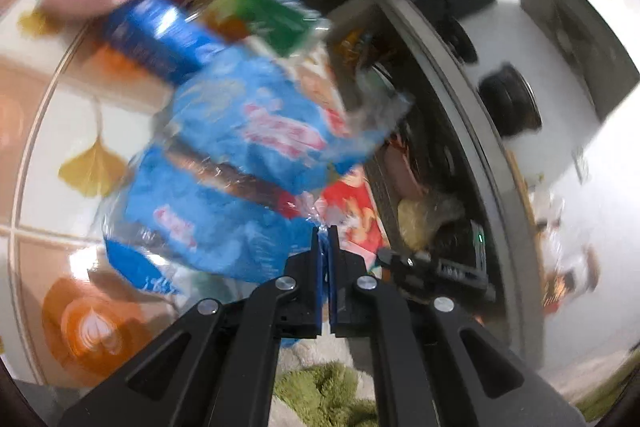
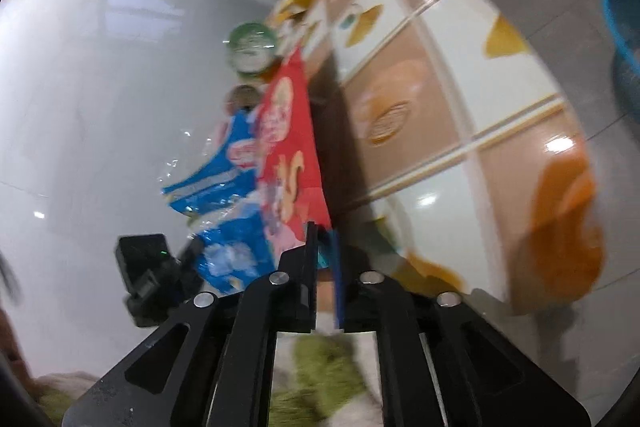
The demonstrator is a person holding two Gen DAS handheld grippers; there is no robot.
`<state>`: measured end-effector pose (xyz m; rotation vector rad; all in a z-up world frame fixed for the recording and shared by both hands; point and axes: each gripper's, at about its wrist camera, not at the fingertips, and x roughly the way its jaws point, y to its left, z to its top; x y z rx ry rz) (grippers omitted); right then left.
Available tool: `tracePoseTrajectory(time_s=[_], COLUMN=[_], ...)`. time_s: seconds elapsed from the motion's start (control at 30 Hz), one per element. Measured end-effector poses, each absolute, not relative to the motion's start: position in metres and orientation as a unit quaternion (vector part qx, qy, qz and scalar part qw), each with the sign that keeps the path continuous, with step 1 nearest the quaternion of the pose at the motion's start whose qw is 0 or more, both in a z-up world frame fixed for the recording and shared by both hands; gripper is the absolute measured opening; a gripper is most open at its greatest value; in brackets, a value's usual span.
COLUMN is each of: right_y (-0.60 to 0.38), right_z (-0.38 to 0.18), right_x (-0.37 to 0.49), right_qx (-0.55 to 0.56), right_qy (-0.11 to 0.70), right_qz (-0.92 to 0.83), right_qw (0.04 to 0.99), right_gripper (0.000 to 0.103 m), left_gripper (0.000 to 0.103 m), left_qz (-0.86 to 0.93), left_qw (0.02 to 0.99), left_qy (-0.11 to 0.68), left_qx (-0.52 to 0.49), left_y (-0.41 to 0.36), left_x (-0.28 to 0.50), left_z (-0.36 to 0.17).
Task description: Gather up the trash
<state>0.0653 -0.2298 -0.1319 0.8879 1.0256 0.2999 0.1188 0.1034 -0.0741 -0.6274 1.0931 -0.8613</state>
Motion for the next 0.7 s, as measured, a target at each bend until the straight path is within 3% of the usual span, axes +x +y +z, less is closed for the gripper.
tracePoseTrajectory(time_s=[0.07, 0.1, 0.23, 0.3, 0.37, 0.47, 0.53, 0.57, 0.6, 0.7], right_y=[-0.228, -0.226, -0.218, -0.201, -0.181, -0.142, -0.127, -0.120, -0.108, -0.078], right_z=[-0.124, -0.119, -0.082, -0.067, -0.060, -0.059, -0.062, -0.064, -0.066, -0.072], right_x=[0.069, 0.068, 0.079, 0.088, 0.104, 0.144, 0.167, 0.177, 0.190, 0.217], right_qx=[0.374, 0.358, 0.271, 0.247, 0.224, 0.200, 0.200, 0.199, 0.196, 0.192], right_qy=[0.475, 0.469, 0.425, 0.405, 0.407, 0.433, 0.445, 0.451, 0.463, 0.490], right_qz=[0.110, 0.097, 0.055, 0.086, 0.123, 0.172, 0.200, 0.211, 0.230, 0.266], right_qw=[0.788, 0.801, 0.862, 0.876, 0.877, 0.862, 0.850, 0.844, 0.833, 0.808], right_gripper=[0.051, 0.053, 0.052, 0.046, 0.039, 0.037, 0.044, 0.057, 0.062, 0.064], left_gripper=[0.001, 0.001, 0.001, 0.001, 0.001, 0.002, 0.002, 0.002, 0.002, 0.002], left_qz=[-0.380, -0.373, -0.352, -0.341, -0.323, -0.305, -0.305, -0.304, -0.303, -0.303], left_qw=[0.714, 0.713, 0.726, 0.735, 0.750, 0.759, 0.757, 0.759, 0.765, 0.772], left_qy=[0.497, 0.499, 0.503, 0.510, 0.521, 0.537, 0.536, 0.534, 0.530, 0.524], left_qx=[-0.313, -0.320, -0.311, -0.289, -0.249, -0.205, -0.217, -0.214, -0.205, -0.196], left_y=[0.108, 0.112, 0.120, 0.119, 0.116, 0.113, 0.115, 0.116, 0.116, 0.119], left_x=[0.125, 0.127, 0.129, 0.128, 0.132, 0.129, 0.128, 0.128, 0.126, 0.122], left_z=[-0.088, -0.092, -0.101, -0.103, -0.104, -0.113, -0.115, -0.115, -0.114, -0.112])
